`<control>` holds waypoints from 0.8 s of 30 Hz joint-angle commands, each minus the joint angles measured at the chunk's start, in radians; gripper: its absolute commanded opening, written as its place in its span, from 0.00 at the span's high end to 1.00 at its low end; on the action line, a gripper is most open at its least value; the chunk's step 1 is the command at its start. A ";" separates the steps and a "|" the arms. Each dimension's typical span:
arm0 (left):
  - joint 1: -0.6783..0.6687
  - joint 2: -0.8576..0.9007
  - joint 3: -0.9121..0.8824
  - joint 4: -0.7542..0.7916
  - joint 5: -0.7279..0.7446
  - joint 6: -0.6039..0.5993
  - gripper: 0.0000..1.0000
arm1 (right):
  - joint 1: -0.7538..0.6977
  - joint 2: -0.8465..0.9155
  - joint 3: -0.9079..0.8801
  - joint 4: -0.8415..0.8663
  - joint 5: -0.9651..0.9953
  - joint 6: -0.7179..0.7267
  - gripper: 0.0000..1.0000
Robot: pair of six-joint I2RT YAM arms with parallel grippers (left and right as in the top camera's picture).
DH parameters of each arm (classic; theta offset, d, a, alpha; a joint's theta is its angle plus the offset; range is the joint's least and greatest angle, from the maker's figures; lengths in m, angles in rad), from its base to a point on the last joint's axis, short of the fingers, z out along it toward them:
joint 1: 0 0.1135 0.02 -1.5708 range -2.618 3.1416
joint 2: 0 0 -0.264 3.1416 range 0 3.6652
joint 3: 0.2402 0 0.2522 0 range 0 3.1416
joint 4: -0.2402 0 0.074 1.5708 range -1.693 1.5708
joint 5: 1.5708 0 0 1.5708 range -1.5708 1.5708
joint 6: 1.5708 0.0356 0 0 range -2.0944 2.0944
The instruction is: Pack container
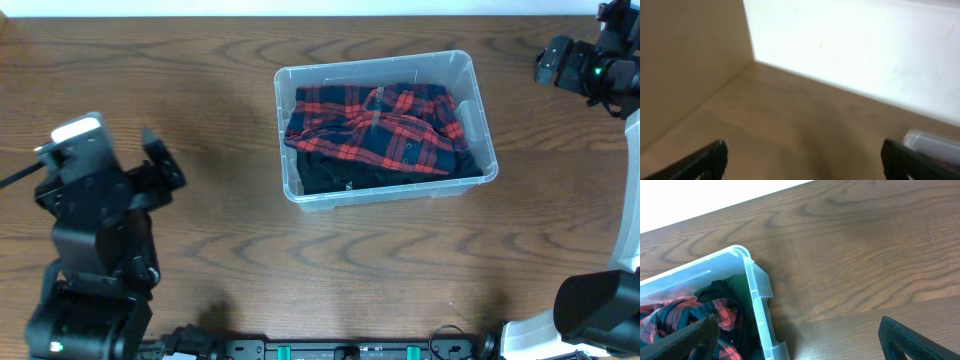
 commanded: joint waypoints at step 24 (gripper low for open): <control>0.146 -0.703 -1.093 0.744 0.520 0.036 0.02 | -0.003 0.011 0.012 -0.001 -0.001 0.012 0.01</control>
